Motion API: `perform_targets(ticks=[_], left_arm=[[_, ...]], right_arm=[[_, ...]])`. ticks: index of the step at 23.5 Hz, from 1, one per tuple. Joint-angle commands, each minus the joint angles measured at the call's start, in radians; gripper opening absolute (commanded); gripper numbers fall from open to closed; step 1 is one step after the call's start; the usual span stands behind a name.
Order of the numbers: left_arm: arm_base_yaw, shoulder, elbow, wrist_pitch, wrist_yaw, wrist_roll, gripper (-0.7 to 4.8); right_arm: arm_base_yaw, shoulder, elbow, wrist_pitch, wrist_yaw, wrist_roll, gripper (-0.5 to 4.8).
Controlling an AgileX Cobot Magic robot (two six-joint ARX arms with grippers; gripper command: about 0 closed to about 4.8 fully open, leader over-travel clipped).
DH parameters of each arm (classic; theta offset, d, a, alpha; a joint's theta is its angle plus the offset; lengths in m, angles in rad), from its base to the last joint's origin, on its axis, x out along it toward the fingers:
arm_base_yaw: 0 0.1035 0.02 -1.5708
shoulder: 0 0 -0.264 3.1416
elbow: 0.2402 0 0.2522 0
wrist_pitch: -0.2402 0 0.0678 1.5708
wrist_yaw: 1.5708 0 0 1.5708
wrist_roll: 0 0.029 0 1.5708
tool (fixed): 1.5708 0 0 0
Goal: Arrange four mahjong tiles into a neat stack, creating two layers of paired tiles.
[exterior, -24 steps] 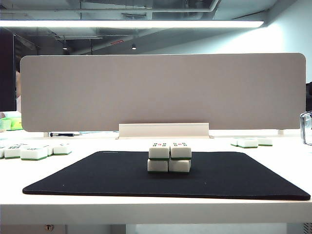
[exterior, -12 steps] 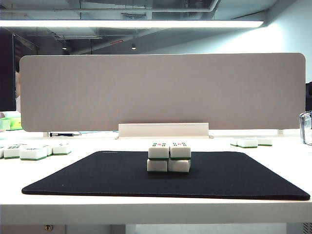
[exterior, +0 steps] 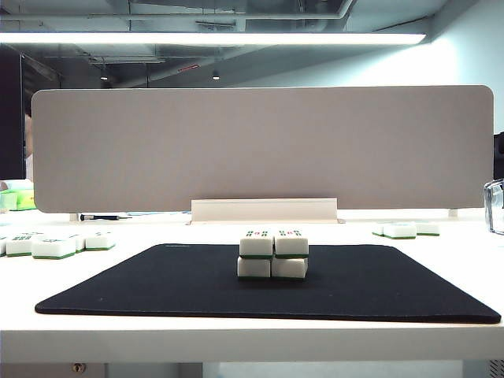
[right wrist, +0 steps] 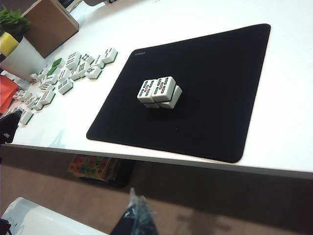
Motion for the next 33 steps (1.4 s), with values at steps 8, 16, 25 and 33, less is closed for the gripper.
perform_targets(ticks=[8, 16, 25, 33], left_arm=[[0.0, 0.0, 0.0, -0.011, 0.012, 0.003, 0.18], [0.0, 0.0, 0.0, -0.011, 0.012, 0.003, 0.18], [0.0, 0.0, 0.0, -0.011, 0.012, 0.003, 0.18], [0.0, 0.0, 0.0, -0.011, 0.012, 0.003, 0.18]], right_arm=[[0.0, -0.01, -0.167, 0.421, 0.214, -0.044, -0.01], [0.0, -0.011, -0.529, 0.915, 0.478, 0.033, -0.01], [-0.001, -0.011, -0.689, 0.989, 0.694, 0.022, -0.01], [0.0, -0.011, -0.716, 0.974, 0.688, -0.107, -0.01]])
